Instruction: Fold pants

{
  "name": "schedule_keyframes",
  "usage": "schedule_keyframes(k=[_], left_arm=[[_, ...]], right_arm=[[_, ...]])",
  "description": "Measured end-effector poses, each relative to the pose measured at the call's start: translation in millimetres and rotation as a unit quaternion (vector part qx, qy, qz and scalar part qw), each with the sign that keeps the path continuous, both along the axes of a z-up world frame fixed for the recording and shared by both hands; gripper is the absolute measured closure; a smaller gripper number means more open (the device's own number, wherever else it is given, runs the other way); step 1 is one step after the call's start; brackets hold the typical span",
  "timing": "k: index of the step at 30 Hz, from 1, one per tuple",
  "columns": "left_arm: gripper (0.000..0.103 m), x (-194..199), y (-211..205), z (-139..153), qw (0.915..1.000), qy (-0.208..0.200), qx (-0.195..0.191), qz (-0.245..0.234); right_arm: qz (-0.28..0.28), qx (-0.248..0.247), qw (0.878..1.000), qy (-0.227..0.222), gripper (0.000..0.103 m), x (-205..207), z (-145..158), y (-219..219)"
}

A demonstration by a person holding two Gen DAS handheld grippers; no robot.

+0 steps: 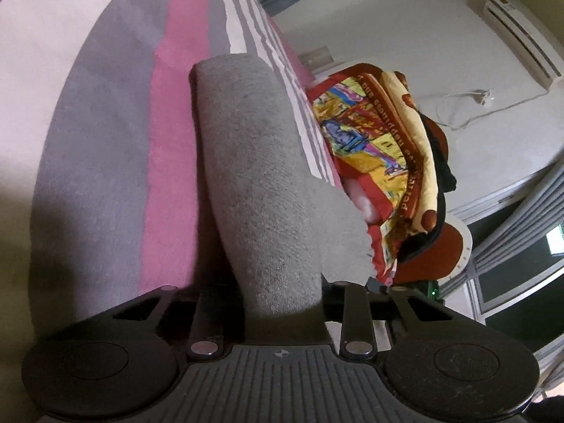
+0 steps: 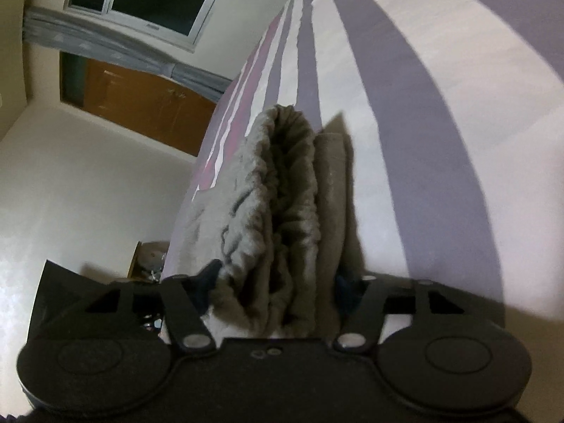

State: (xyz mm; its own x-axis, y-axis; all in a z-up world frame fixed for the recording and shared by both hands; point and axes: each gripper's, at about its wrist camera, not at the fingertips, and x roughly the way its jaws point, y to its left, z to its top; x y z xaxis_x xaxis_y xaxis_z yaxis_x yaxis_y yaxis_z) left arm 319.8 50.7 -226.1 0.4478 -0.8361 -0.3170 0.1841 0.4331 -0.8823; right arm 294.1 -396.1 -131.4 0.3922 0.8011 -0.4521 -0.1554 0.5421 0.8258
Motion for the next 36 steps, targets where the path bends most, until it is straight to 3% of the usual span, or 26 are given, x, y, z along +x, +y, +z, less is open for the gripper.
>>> schedule_keyframes(k=[4,7,12,19,24,27,29,30,32,34,36], left_arm=[[0.076,-3.9,-0.2,7.3,0.9998,-0.016,0.009,0.01],[0.077,-7.3,3.0,20.6,0.9995,-0.028,-0.007,0.015],[0.077,-5.2,14.4,66.7,0.9968,-0.078,-0.011,0.013],[0.077,36.0,52.9,108.9,0.9921,-0.117,0.015,0.043],[0.077,76.0,86.1,104.5,0.9902,-0.108,0.023,0.086],[0.077,97.1,101.5,84.8,0.9896,-0.078,0.041,0.113],[0.066,109.1,104.3,66.1,0.985,-0.037,0.101,0.135],[0.053,113.6,104.0,54.2,0.9775,0.001,0.146,0.152],[0.048,113.0,104.7,45.6,0.9784,0.005,0.139,0.153],[0.031,106.2,106.7,49.7,0.9831,0.004,0.106,0.149],[0.026,94.7,102.2,55.0,0.9862,-0.015,0.101,0.13]], right_arm=[[0.008,-0.017,1.0,-0.013,0.05,2.4,5.0,8.4],[0.01,-0.012,1.0,-0.02,0.056,-3.5,18.8,10.7],[0.038,-0.002,0.997,-0.062,0.057,-0.6,64.3,23.5],[0.062,-0.001,0.993,-0.096,0.058,52.2,98.9,53.5],[0.069,-0.003,0.992,-0.101,0.058,113.1,102.5,89.6],[0.074,-0.012,0.993,-0.088,0.058,142.5,92.3,112.1],[0.072,-0.033,0.994,-0.069,0.054,151.2,71.5,123.3],[0.061,-0.066,0.995,-0.049,0.044,157.0,58.6,130.2],[0.037,-0.168,0.985,0.004,0.028,162.2,34.1,141.5],[0.024,-0.14,0.99,0.005,0.024,155.2,30.1,135.4],[0.016,-0.105,0.994,0.016,0.022,144.5,33.3,125.7]])
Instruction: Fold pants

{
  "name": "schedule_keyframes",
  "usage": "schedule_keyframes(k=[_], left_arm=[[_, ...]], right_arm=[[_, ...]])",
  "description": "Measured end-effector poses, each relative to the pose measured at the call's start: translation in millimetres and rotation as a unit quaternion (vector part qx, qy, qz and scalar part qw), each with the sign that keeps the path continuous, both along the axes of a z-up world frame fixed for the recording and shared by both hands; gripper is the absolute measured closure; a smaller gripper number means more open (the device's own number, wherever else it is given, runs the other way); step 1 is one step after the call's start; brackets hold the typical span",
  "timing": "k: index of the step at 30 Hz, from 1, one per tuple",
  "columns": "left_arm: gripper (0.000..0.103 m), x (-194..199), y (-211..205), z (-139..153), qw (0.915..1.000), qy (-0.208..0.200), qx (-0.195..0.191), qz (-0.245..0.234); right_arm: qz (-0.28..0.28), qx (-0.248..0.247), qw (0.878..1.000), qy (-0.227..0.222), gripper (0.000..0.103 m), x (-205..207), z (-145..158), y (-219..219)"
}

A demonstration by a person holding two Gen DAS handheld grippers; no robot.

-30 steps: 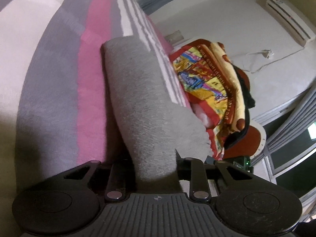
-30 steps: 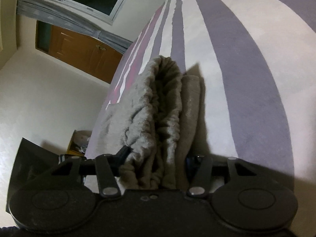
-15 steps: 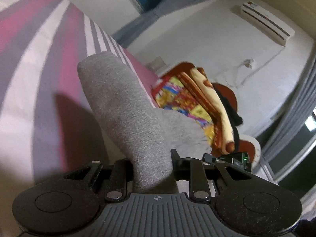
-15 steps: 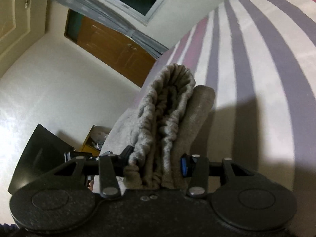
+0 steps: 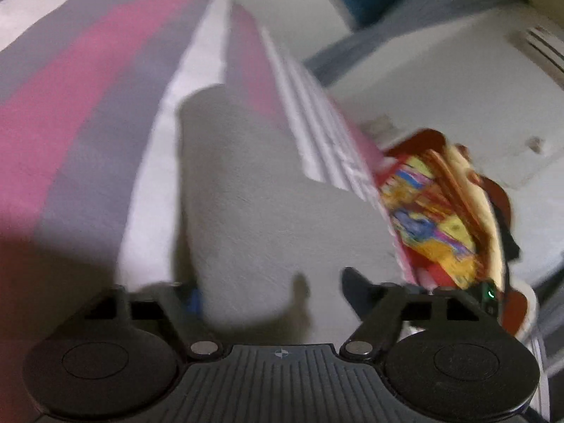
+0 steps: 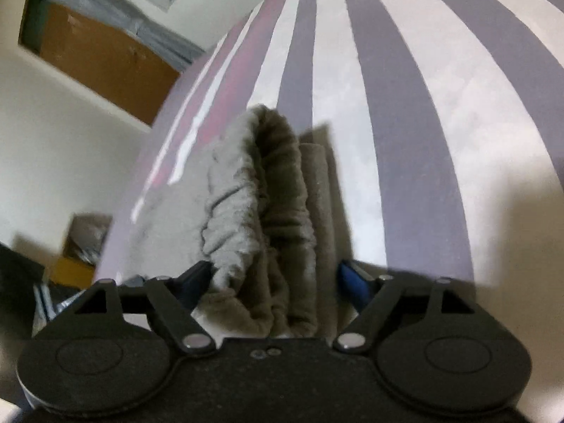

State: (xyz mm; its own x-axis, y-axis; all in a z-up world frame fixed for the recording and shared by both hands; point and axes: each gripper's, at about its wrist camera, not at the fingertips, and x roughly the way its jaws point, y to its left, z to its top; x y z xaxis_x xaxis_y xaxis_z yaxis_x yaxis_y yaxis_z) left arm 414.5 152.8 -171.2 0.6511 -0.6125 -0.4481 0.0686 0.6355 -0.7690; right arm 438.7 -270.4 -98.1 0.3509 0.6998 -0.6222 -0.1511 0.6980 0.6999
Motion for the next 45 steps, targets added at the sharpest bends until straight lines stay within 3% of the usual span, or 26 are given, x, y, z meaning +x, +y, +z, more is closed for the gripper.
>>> schedule_keyframes(k=[3,5,7,12,16,18,20,21,23,28,34,39,45], left_arm=[[0.025,-17.6,-1.8,2.1,0.9997,0.004,0.02,-0.013],[0.026,-27.4,-7.1,1.0,0.9984,0.006,0.054,-0.015],[0.026,-30.4,-17.7,-0.1,0.9958,0.003,0.09,-0.013],[0.025,-38.6,-20.1,6.0,0.9919,0.014,0.126,0.015],[0.025,-66.6,-22.1,30.3,0.9865,-0.007,0.159,0.037],[0.024,-85.5,-23.2,47.1,0.9816,-0.024,0.183,0.049],[0.019,-107.4,-25.4,65.3,0.9772,-0.042,0.198,0.063],[0.011,-118.7,-28.1,76.3,0.9749,-0.052,0.204,0.072],[0.0,-144.2,-33.4,98.9,0.9709,-0.07,0.213,0.085],[0.0,-210.7,-59.8,145.4,0.9593,-0.103,0.244,0.099],[0.0,-291.8,-85.9,185.2,0.955,-0.14,0.24,0.105],[0.0,-348.7,-102.7,210.8,0.9459,-0.16,0.259,0.111],[0.0,-404.3,-119.6,233.5,0.9413,-0.174,0.264,0.119]], right_arm=[[0.001,0.003,1.0,-0.01,0.023,-23.0,8.9,-10.9],[0.011,-0.005,1.0,-0.025,0.022,-33.9,14.0,-11.4],[0.028,-0.054,0.998,-0.028,0.022,-41.3,10.3,-1.7],[0.045,-0.138,0.989,-0.04,0.015,-41.0,11.6,29.8],[0.051,-0.165,0.983,-0.067,0.012,-58.7,34.1,39.4],[0.043,-0.168,0.98,-0.093,0.0,-77.1,51.3,37.5],[0.038,-0.172,0.977,-0.118,0.0,-94.2,68.3,34.9],[0.038,-0.171,0.977,-0.125,0.0,-103.3,76.5,34.1],[0.042,-0.164,0.976,-0.141,0.0,-124.2,94.3,31.9],[0.041,-0.17,0.962,-0.211,0.0,-187.0,149.9,32.3],[-0.001,-0.171,0.947,-0.272,0.0,-273.3,194.8,23.8],[-0.023,-0.189,0.934,-0.302,0.0,-329.5,214.0,15.1],[-0.027,-0.209,0.925,-0.317,0.0,-383.3,222.0,18.6]])
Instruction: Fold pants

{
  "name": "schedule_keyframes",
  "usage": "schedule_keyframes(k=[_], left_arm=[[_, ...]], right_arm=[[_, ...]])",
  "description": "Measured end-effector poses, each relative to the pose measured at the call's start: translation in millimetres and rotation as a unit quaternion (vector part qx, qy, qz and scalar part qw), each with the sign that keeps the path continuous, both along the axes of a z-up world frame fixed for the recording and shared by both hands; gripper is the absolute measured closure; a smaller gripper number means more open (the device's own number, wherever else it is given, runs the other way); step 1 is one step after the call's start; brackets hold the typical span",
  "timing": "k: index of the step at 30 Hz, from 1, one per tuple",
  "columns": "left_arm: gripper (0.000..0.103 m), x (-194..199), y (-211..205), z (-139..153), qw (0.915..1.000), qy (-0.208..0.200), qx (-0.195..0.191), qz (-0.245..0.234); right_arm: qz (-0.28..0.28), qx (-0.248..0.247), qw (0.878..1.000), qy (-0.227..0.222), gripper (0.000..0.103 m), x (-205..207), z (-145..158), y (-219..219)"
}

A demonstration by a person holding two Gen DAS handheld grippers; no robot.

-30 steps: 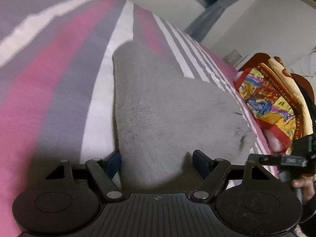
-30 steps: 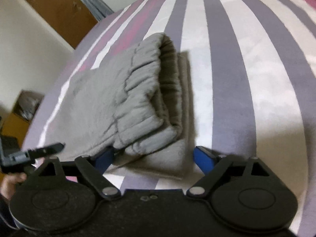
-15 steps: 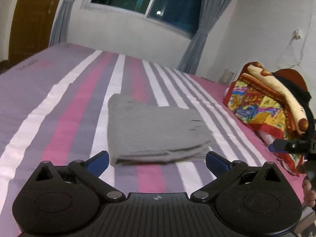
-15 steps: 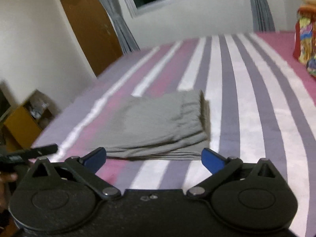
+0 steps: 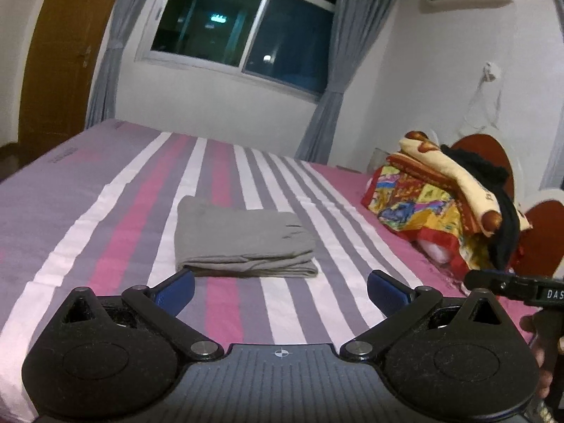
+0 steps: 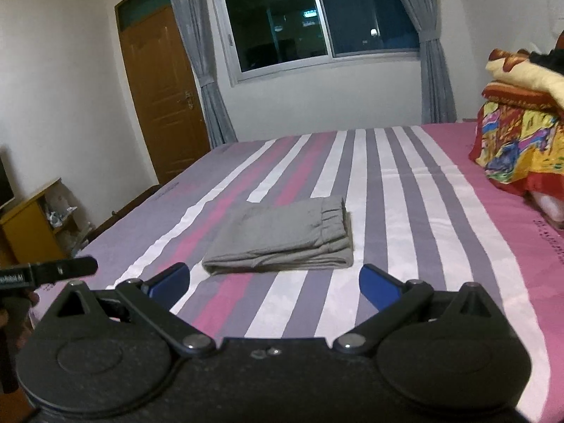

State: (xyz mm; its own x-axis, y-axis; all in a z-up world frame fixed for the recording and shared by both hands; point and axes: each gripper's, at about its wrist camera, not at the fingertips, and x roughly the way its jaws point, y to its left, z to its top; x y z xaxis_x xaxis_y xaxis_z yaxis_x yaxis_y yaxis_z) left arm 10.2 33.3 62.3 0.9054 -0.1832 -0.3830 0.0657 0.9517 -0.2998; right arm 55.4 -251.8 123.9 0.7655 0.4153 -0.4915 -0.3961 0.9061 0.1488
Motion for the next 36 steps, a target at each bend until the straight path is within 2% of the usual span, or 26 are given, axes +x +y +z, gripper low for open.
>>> schedule_keyframes(k=[3,7,15,21,36], left_arm=[[0.0,-24.5,-13.2,7.1,0.9997,-0.005,0.022,-0.005],[0.0,-56.9,-24.1,16.7,0.9994,-0.013,0.032,-0.008],[0.0,-120.7,-30.9,42.4,0.9972,-0.055,0.049,0.012],[0.0,-121.4,-29.2,45.1,0.9973,-0.056,0.047,0.013],[0.0,-115.6,-33.6,42.1,0.9972,-0.054,0.051,0.006]], right_arm=[[0.003,-0.013,1.0,-0.019,0.0,-23.9,4.5,5.1],[0.001,-0.022,0.999,-0.047,0.0,-50.8,6.4,11.4],[0.002,-0.019,0.998,-0.059,0.0,-90.1,13.8,1.5],[0.001,-0.024,0.997,-0.074,0.0,-96.5,20.9,2.5],[0.003,-0.035,0.996,-0.084,0.0,-105.8,15.0,9.3]])
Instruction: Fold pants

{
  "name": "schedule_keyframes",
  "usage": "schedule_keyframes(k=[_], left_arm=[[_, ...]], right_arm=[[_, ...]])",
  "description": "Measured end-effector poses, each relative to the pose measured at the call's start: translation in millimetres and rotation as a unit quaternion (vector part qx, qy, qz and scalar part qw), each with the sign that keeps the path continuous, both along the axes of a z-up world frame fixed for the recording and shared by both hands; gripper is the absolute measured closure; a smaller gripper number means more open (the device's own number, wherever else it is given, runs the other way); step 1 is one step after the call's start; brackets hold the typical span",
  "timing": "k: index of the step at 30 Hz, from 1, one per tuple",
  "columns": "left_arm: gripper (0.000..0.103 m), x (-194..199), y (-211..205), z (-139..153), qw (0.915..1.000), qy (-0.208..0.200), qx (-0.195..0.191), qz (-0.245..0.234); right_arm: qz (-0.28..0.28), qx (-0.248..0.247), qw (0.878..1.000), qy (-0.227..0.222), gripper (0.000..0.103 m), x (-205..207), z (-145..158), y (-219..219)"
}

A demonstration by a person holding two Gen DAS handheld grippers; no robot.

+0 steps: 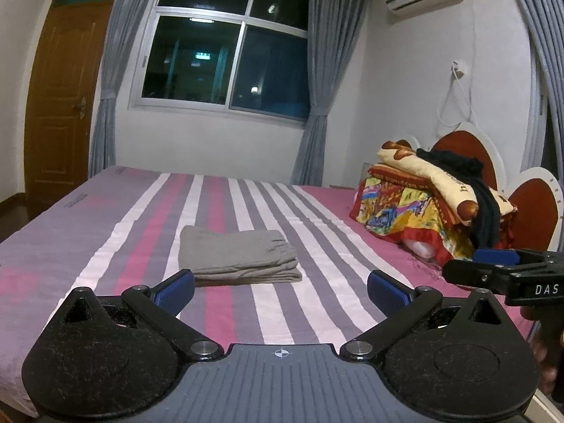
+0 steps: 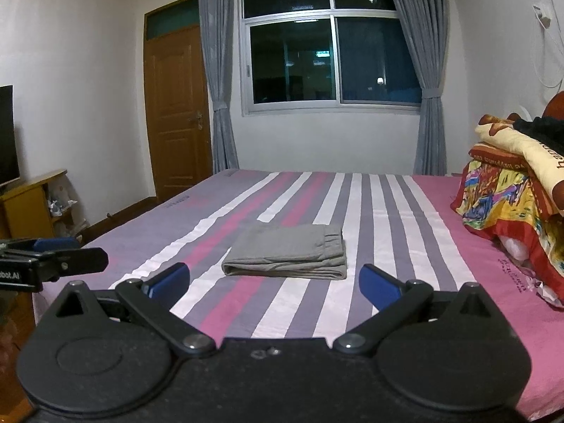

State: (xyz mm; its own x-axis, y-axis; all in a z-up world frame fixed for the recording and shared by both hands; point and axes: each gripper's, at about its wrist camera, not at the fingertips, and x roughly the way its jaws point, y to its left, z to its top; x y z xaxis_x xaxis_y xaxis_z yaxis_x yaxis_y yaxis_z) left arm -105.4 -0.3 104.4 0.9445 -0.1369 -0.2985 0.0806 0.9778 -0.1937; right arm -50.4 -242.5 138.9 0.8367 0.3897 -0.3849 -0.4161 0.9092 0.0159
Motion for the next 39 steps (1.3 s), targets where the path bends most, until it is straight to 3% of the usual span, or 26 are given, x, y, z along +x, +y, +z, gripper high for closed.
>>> schedule_keyframes(k=[39], left_arm=[[0.0,-1.6,2.5,2.4,1.0,-0.006,0.006,-0.003]], right_arm=[[-0.001,-0.001,1.0,-0.005,0.0,-4.0,4.5,1.0]])
